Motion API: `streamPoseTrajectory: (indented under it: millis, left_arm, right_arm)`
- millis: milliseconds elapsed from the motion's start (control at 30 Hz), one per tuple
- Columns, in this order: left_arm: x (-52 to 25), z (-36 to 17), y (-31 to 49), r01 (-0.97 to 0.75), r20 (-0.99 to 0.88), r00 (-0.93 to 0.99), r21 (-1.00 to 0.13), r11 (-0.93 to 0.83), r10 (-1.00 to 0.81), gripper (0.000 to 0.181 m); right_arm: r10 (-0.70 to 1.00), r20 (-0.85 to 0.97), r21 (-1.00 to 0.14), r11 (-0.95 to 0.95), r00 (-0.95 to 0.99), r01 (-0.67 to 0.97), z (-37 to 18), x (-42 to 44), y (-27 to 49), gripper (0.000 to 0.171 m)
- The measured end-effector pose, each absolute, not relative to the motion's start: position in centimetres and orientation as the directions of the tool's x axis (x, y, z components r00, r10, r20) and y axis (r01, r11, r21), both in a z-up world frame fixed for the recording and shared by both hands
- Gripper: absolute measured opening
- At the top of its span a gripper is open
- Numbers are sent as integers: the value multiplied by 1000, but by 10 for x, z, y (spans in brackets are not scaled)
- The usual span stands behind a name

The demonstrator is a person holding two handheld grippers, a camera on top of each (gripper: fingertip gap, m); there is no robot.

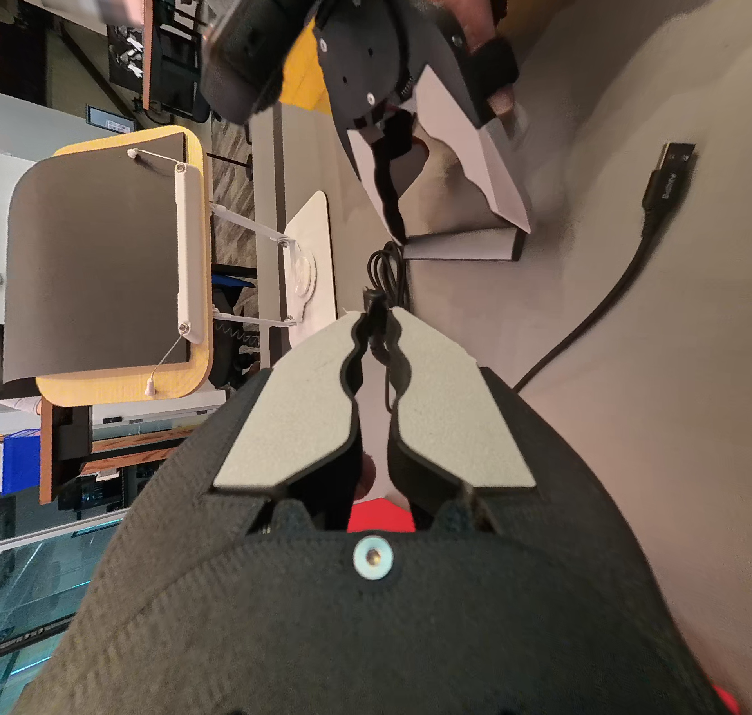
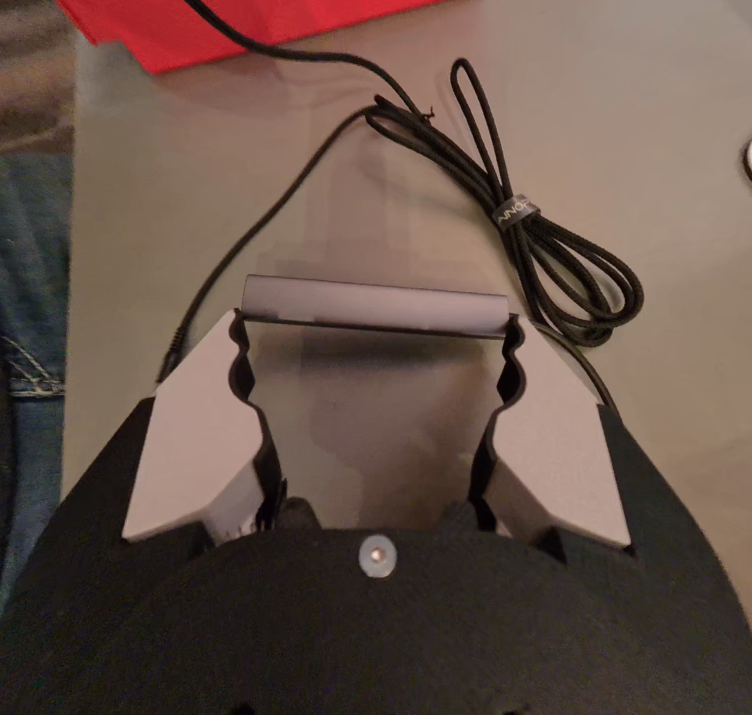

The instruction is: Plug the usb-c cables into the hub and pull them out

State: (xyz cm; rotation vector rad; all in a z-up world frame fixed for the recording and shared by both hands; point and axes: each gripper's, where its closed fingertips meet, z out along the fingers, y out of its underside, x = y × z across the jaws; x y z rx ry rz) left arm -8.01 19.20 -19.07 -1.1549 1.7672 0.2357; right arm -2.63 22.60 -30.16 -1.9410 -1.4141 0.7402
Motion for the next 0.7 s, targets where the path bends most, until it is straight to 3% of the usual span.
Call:
streamPoseTrajectory:
  millis: [700]
  left_arm:
    - [-75, -198, 192, -782, -792, -93, -317, 537, -603, 8]
  right_arm:
    - [950, -307, -914, -312, 62, 261, -217, -37, 197, 122]
